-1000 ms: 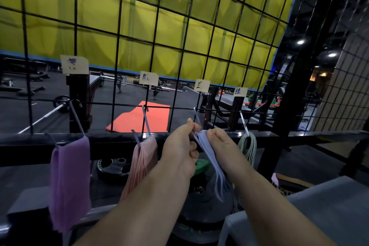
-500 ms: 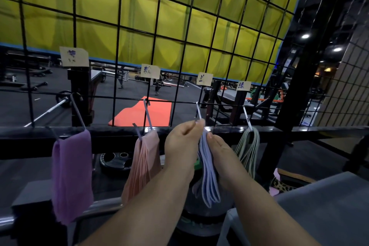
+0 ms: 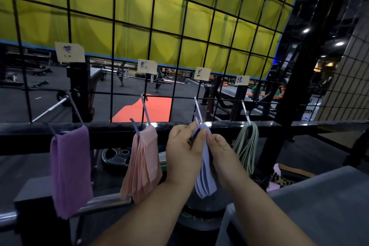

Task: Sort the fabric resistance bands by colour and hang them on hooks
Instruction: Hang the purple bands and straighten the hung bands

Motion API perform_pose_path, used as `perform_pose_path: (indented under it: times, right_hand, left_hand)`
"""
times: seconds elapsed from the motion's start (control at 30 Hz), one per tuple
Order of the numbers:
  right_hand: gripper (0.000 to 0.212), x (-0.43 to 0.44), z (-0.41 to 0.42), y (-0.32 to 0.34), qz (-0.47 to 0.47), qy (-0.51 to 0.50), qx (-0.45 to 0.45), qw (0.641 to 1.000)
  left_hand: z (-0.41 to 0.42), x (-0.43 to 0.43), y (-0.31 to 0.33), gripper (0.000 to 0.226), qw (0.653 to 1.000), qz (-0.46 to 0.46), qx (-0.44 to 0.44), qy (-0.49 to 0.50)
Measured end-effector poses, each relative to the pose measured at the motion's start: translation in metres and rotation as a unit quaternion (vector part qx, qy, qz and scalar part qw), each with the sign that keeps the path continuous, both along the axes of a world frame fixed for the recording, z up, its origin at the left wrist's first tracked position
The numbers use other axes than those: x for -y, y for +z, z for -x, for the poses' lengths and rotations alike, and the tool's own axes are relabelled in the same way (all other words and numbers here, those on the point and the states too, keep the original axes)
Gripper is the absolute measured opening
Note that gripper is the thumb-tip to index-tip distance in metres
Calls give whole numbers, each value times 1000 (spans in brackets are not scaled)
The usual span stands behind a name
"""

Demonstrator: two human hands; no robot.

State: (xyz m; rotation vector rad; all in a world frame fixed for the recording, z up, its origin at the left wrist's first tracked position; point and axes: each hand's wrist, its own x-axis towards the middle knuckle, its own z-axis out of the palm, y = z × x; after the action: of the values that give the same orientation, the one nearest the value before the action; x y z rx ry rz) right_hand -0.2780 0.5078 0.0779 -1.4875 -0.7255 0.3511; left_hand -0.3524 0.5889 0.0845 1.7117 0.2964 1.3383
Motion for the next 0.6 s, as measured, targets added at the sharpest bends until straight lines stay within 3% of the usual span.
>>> perform_pose_path:
  times: [0.07,0.33,0.5,0.6]
  right_hand:
    - [44,0,-1,0,4,3,-8,1000]
    - [52,-1,3,1,11,4,39,999]
    - [25,0,1,-7,0,-9,36,999]
    - [24,4,2,-13,17,-18,35,999]
  left_hand:
    - [-2,-1,-1,27,1000,8,11,0]
    - [-7,3,-6,28,998,53,33,-24]
    - [-7,10,-26,46,1000,9,-8,-19]
    - [-8,18,-47,67,999,-13,-43,-14]
